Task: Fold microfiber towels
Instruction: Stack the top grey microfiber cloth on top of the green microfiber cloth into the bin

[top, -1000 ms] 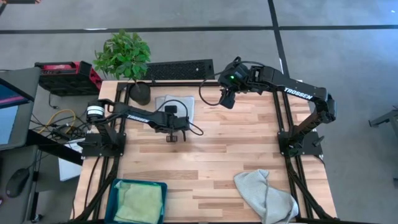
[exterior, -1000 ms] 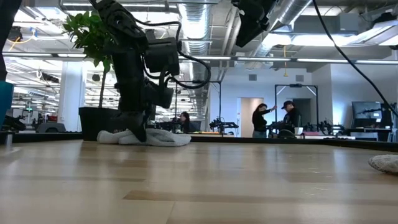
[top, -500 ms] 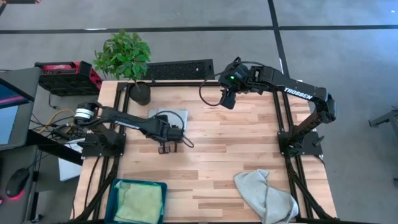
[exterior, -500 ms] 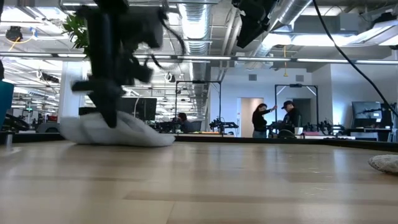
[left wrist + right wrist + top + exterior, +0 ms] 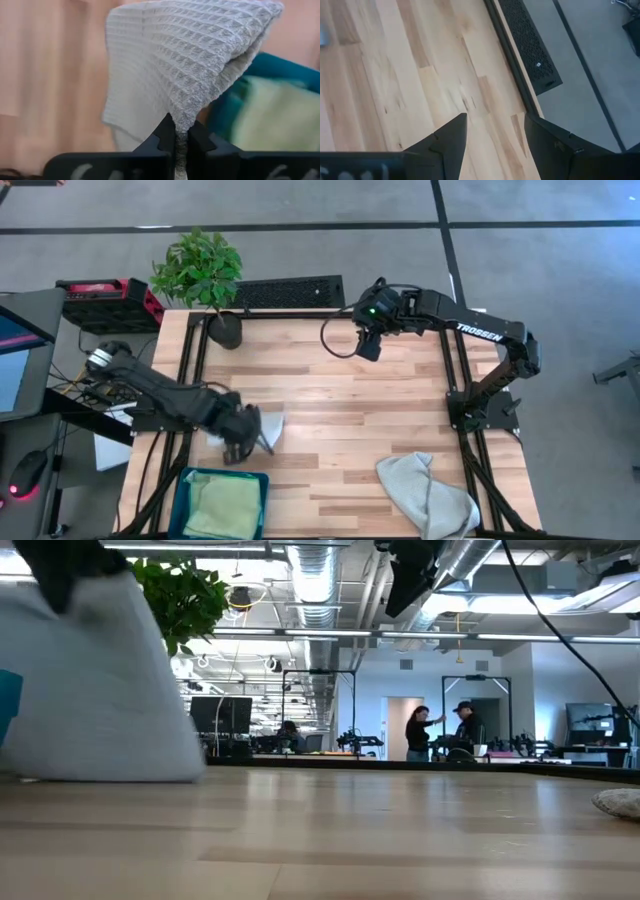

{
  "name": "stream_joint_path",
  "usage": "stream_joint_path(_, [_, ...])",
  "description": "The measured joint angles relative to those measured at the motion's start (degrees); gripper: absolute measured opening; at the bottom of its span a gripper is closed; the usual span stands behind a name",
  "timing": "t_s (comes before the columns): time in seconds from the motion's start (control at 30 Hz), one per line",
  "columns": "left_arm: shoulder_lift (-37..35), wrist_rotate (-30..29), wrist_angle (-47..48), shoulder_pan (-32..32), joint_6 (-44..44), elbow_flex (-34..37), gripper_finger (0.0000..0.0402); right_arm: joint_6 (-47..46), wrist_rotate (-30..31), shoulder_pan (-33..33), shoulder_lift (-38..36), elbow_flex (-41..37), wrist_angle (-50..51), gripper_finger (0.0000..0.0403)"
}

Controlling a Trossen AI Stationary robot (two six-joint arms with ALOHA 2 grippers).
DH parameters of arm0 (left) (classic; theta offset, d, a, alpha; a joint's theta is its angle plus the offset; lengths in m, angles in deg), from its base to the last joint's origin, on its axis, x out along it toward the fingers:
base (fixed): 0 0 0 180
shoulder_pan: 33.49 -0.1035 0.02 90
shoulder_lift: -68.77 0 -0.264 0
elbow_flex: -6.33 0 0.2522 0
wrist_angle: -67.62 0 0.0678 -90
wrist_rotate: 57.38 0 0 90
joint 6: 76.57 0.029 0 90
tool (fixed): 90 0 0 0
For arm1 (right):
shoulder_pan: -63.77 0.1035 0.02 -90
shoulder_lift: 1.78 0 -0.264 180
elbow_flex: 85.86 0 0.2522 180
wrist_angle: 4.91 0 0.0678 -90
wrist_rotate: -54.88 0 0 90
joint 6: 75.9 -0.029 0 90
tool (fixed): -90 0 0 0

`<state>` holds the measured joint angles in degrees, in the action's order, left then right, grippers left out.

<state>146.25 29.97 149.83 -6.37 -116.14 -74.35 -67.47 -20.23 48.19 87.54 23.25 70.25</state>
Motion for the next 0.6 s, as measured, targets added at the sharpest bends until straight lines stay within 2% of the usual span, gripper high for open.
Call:
stream_joint_path(0.23, [0.23, 3.77, -3.00, 12.07, -11.43, -2.07, 0.0001, -2.45, 0.00, 2.11, 0.00, 0.00, -0.11, 0.0221])
stream_joint_path(0.37, [1.05, 3.38, -6.51, 18.19, -18.81, -2.09, 0.0001, -2.97, -0.02, 3.39, 0.00, -0.01, -0.15, 0.0221])
stream_joint_path(0.5, [3.27, 1.67, -9.55, 22.78, -22.06, -1.98, 0.0001, -5.34, -0.02, 4.23, 0.00, -0.02, -0.71, 0.0221])
stream_joint_path(0.6, [6.37, 1.48, -11.71, 25.05, -23.57, -1.96, 0.0000, -5.69, -3.32, 5.11, 0.00, -0.02, -0.60, 0.0221])
